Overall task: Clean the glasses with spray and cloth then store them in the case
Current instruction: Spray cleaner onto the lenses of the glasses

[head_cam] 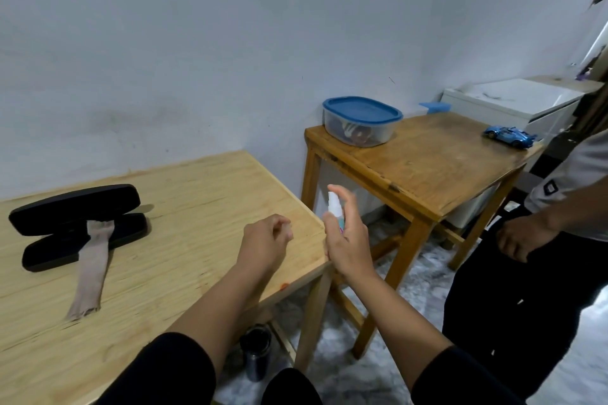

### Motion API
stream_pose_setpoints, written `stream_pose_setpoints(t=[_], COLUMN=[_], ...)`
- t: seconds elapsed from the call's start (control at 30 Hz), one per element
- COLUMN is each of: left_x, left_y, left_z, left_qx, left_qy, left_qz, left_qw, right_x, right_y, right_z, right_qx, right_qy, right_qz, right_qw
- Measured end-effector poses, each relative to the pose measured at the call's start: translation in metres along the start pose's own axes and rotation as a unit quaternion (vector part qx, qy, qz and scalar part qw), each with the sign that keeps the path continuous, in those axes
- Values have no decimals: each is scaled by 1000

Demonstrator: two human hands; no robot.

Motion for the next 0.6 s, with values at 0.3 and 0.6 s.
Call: stream_pose_setpoints(t=[0.3,0.6], left_x=[-1,-16], left_y=[7,33], left_z=[5,42], left_qx=[-66,-279], left_qy=[-15,11], left_qz=[-4,-126], left_qw=[998,952], right_x=[-2,-19], right_y=[5,-8], right_z=[0,-10], right_qx=[15,11], right_qy=[27,1], right_qz=[-5,30], right_qw=[1000,999])
Point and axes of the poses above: each hand's wrist, its own x-axis away from the middle knuckle, its own z-axis out of the back of the hand, y = z × x, the point moved 8 cm from there along -x, towards the middle knuckle, and after that the axes turned 9 degrees about x, right-handed, at the moved point
